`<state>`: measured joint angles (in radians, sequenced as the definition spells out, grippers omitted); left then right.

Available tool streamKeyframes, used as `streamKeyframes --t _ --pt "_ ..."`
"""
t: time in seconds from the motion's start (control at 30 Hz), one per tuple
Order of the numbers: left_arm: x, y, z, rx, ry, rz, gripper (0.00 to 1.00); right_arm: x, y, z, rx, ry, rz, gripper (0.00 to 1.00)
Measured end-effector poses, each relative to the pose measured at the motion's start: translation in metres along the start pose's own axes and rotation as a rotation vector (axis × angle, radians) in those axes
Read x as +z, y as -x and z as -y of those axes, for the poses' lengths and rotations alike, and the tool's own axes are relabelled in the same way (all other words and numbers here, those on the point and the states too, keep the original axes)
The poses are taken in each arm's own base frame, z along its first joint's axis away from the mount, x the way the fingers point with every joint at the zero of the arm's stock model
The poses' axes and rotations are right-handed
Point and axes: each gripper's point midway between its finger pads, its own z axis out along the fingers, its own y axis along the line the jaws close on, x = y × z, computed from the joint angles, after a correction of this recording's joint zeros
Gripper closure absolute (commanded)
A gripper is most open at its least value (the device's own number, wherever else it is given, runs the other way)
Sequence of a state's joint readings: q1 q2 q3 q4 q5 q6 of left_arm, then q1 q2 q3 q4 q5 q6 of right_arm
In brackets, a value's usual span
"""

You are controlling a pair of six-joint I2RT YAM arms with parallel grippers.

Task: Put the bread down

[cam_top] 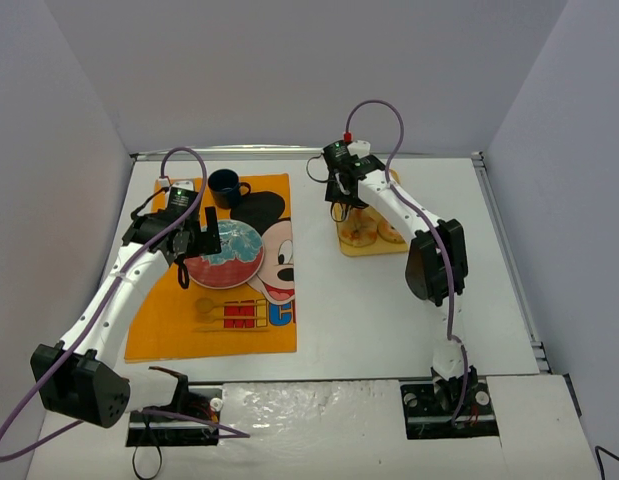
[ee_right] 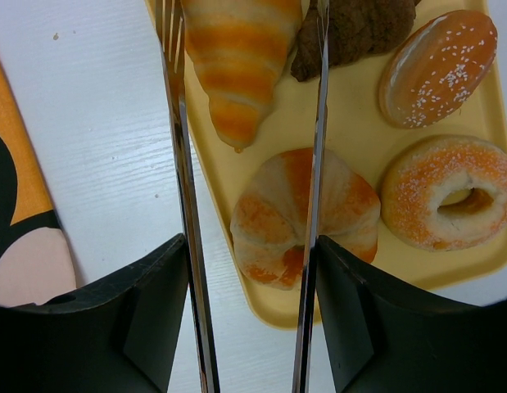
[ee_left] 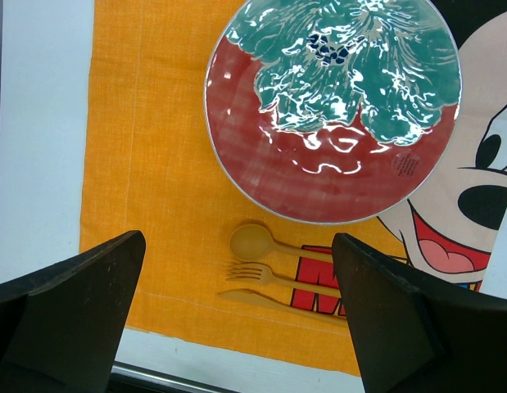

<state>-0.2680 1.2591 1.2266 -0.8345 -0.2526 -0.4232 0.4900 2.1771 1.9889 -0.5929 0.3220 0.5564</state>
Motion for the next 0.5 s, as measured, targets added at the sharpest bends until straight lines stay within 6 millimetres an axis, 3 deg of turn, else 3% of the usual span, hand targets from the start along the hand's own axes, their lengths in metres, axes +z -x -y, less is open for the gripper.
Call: streamKeyframes --t 0.23,0.43,0.5 --pt "0.000 0.000 0.000 0.000 0.000 0.000 0.03 0.012 -0.012 -0.004 -0.020 0.006 -0.036 0.48" --pt "0.000 0.000 0.000 0.000 0.000 0.000 0.03 0.014 -0.014 -0.006 -0.026 0.013 -0.046 0.83" --pt "0.000 0.000 0.000 0.000 0.000 0.000 0.03 0.014 -0.014 -0.006 -0.026 0.014 -0.046 0.91"
